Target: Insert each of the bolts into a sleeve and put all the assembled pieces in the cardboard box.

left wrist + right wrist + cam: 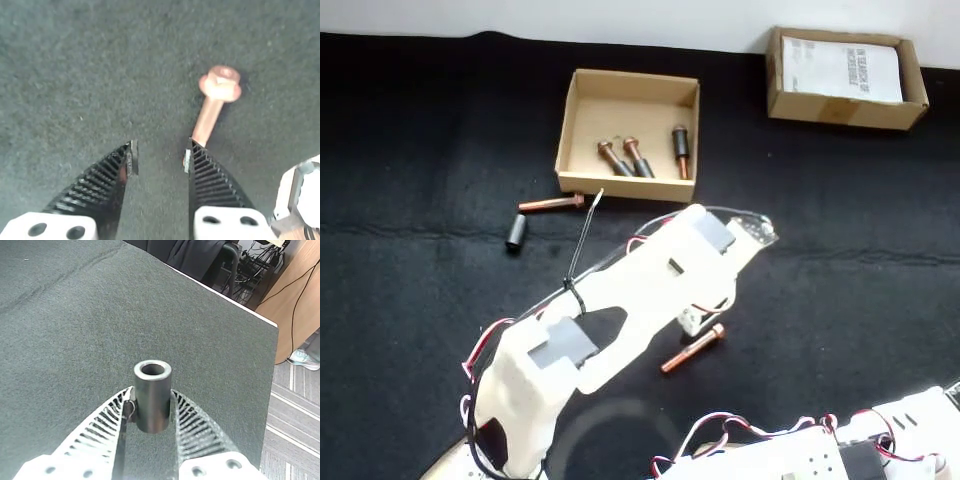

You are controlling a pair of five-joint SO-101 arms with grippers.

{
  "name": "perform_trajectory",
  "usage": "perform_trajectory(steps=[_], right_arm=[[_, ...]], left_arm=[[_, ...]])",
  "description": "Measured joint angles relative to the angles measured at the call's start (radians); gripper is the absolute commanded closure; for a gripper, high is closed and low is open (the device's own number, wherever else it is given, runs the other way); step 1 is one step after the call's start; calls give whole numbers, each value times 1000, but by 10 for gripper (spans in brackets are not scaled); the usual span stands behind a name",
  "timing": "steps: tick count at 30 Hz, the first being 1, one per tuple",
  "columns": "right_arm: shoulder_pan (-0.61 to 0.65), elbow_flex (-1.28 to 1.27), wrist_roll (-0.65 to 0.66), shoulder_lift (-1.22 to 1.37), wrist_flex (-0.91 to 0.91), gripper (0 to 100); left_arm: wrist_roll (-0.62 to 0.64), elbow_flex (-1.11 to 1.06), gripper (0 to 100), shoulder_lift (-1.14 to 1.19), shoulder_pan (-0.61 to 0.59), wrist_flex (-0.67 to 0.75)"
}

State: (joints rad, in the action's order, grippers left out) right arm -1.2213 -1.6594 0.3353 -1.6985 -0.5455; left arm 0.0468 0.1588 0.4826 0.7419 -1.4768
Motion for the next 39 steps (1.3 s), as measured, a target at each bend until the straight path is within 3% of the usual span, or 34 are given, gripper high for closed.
perform_trajectory(steps=[15,33,39], right_arm=[[29,0,0,0,0,991],[43,0,0,0,0,991],[43,12,0,0,-29,991]], left_arm=[[69,141,829,9,126,-68],[75,91,829,104,101,2],[75,221,833,221,91,-66]])
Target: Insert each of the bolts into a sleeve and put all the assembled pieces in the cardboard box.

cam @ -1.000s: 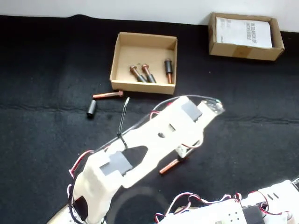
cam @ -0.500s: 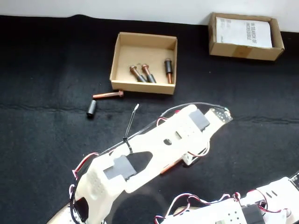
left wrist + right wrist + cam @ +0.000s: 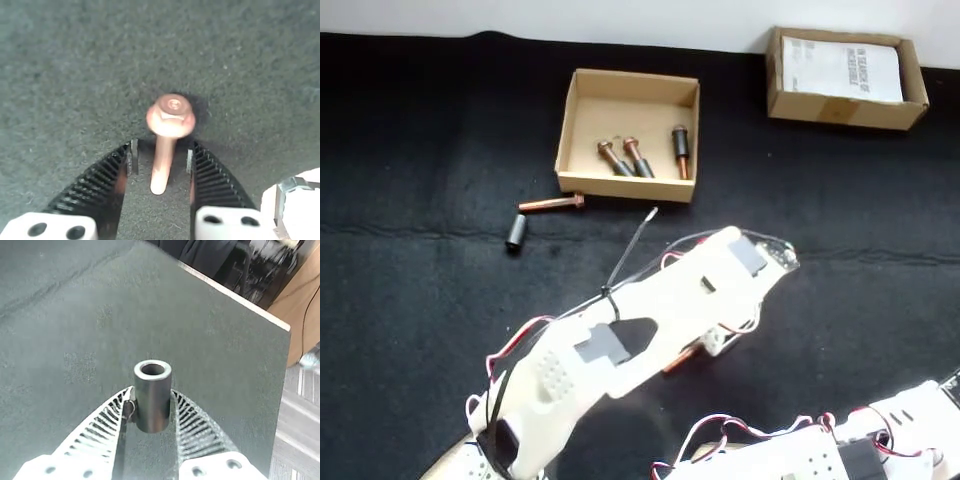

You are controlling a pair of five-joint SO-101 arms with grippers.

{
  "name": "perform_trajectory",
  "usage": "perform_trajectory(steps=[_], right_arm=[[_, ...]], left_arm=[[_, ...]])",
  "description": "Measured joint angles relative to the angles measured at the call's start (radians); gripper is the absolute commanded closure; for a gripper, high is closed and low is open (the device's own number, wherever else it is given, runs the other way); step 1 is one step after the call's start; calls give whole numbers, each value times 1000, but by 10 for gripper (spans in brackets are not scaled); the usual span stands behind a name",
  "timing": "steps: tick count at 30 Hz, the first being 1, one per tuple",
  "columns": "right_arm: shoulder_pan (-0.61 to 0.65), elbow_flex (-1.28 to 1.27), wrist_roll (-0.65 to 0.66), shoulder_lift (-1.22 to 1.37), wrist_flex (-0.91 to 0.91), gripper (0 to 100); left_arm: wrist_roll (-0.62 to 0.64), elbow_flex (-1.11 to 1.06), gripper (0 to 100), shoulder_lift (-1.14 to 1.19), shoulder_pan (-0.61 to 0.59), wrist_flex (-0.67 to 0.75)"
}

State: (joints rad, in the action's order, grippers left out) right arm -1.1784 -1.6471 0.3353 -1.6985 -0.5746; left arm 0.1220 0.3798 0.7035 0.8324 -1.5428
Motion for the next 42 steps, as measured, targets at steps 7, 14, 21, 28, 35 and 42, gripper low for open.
perform_trajectory(steps=[7,14,21,28,35,42], right_arm=[[-2,2,0,0,-18,991],[-2,3,-6,0,-18,991],[-2,3,-6,0,-18,991],[-2,3,-6,0,-18,991],[-2,3,-6,0,-18,991],[-2,3,-6,0,-18,991]], left_arm=[[-38,232,982,89,-23,-107],[-40,284,991,141,-28,-146],[-40,284,991,141,-23,-147],[-40,319,899,141,-23,-190],[18,324,869,35,-37,-203],[18,216,870,6,-32,-198]])
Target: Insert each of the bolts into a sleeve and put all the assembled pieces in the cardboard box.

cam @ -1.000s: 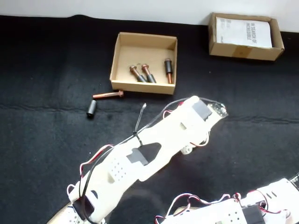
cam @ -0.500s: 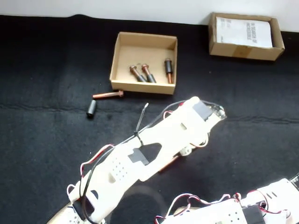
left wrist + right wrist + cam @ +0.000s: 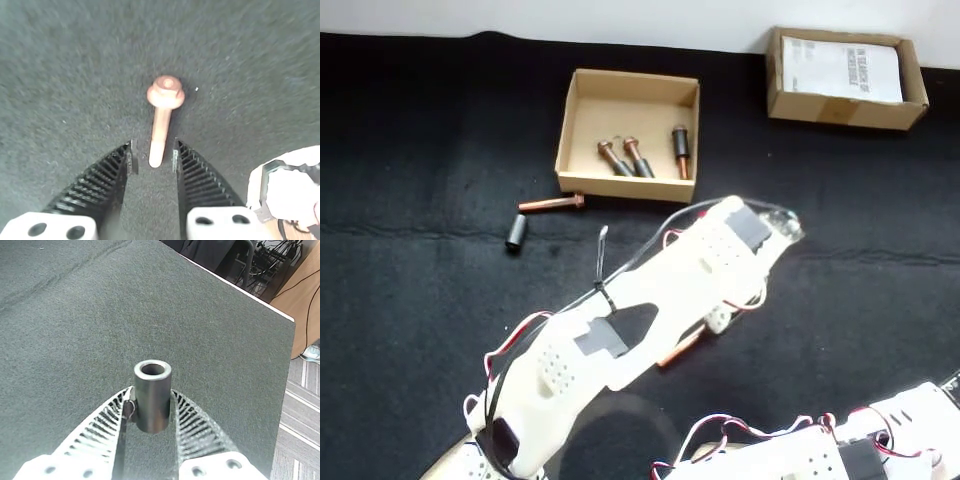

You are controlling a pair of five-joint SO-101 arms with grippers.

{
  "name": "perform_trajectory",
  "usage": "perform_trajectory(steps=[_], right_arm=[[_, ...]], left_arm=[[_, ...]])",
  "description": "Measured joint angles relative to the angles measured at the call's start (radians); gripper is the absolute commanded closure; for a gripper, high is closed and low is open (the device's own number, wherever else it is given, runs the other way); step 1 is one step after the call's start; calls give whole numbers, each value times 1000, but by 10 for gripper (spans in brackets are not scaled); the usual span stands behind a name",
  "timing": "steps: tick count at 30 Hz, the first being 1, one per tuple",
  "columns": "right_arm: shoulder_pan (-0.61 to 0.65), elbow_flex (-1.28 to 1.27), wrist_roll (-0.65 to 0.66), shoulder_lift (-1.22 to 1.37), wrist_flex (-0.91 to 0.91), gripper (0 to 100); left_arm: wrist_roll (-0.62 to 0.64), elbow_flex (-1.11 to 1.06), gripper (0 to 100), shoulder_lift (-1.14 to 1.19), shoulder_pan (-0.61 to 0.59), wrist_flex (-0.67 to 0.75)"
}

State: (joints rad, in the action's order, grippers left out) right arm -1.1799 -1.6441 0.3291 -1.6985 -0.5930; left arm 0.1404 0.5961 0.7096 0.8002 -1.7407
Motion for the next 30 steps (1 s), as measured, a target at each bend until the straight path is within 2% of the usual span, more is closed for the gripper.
perform_trajectory(steps=[30], right_arm=[[40,0,0,0,0,991]], left_arm=[[2,-20,868,51,14,71]])
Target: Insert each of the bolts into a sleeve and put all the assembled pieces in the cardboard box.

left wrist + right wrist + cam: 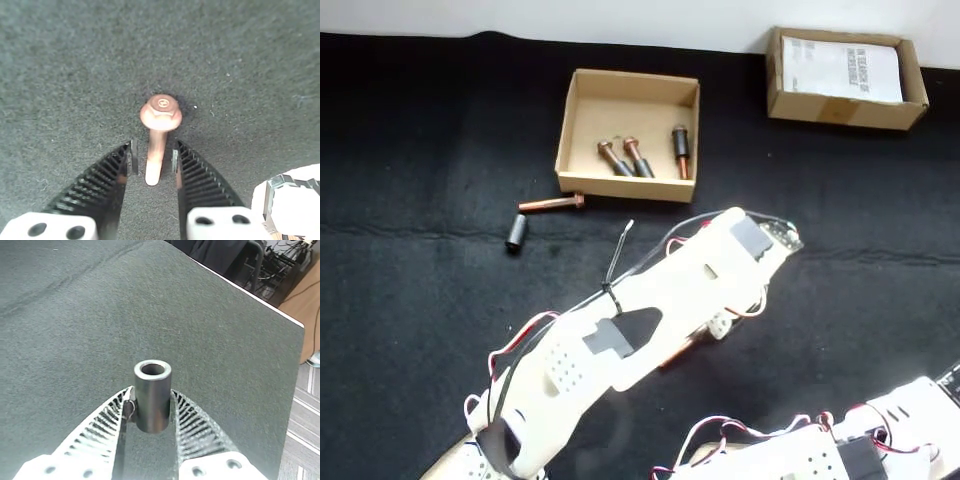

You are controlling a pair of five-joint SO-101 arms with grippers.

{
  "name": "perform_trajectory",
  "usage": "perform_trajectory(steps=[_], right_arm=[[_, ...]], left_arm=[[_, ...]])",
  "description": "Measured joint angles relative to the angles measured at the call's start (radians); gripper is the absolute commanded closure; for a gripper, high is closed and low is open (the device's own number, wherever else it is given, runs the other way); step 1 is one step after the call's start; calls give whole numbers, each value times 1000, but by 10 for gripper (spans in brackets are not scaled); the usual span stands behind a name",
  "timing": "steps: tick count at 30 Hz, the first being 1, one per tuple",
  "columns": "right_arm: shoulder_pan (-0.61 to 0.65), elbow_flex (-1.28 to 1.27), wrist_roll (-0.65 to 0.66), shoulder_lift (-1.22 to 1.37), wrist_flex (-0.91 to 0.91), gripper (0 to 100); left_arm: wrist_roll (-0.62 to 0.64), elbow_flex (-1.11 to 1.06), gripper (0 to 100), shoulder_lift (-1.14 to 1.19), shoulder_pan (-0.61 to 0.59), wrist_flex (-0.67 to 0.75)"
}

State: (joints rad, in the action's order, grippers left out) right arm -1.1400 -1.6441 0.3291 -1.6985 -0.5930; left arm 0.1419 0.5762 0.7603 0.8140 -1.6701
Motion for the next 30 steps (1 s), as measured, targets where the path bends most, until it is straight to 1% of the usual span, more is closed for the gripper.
perform_trajectory(steps=[12,14,16,17,30], right_arm=[[14,29,0,2,0,991],[14,29,0,2,0,991],[14,29,0,2,0,991],[14,29,0,2,0,991],[23,29,0,2,0,991]], left_arm=[[0,20,872,68,0,0],[0,34,915,69,0,0],[2,40,999,69,0,0],[2,40,987,69,0,0],[2,60,992,69,0,0]])
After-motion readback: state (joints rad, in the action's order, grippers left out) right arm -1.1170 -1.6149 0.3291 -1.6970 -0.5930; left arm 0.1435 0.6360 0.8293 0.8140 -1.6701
